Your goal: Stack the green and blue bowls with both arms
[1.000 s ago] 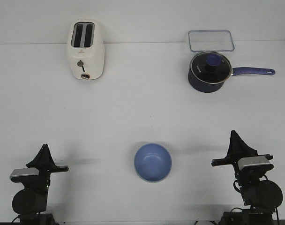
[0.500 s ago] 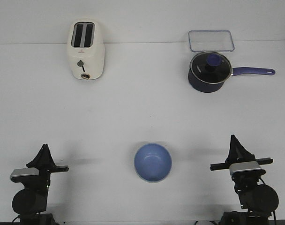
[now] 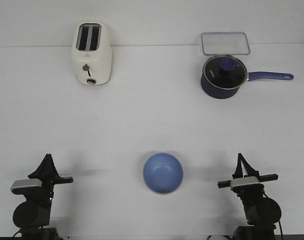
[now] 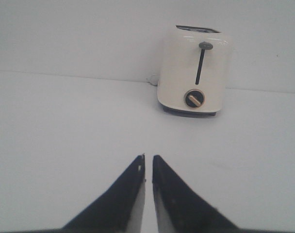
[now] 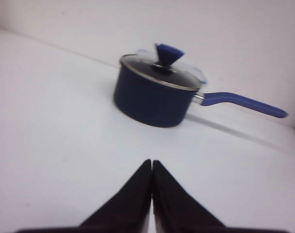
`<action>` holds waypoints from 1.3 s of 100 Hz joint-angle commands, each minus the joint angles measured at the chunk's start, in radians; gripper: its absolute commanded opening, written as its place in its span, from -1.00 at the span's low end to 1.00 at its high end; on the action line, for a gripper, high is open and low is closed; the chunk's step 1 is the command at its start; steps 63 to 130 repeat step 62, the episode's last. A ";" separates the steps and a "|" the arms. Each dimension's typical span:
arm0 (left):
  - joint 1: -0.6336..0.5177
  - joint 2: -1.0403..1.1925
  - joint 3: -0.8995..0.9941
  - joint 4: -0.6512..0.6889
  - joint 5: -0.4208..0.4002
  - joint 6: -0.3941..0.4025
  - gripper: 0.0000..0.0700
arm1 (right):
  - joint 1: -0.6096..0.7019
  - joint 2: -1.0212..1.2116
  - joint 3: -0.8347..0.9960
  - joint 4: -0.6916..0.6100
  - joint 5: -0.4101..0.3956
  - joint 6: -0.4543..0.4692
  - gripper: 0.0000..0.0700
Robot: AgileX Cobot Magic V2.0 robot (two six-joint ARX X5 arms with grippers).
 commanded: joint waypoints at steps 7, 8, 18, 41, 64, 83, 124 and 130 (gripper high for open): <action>0.003 -0.002 -0.020 0.011 0.001 0.005 -0.96 | 0.005 -0.002 -0.002 0.026 -0.005 -0.005 -1.00; 0.003 -0.002 -0.020 0.011 0.001 0.005 -0.96 | 0.005 -0.002 -0.002 0.026 -0.007 -0.005 -1.00; 0.003 -0.002 -0.020 0.011 0.001 0.005 -0.96 | 0.005 -0.002 -0.002 0.026 -0.006 -0.005 -1.00; 0.003 -0.002 -0.020 0.010 0.001 0.005 -0.96 | 0.005 -0.002 -0.002 0.026 -0.006 -0.005 -1.00; 0.003 -0.002 -0.020 0.010 0.001 0.005 -0.96 | 0.005 -0.001 -0.002 0.026 -0.006 -0.005 -1.00; 0.003 -0.002 -0.020 0.010 0.001 0.005 -0.96 | 0.005 -0.001 -0.002 0.026 -0.006 -0.005 -1.00; 0.003 -0.002 -0.020 0.010 0.001 0.005 -0.96 | 0.005 -0.001 -0.002 0.026 -0.006 -0.005 -1.00; 0.003 -0.002 -0.020 0.010 0.001 0.005 -0.96 | 0.005 -0.001 -0.002 0.026 -0.006 -0.005 -1.00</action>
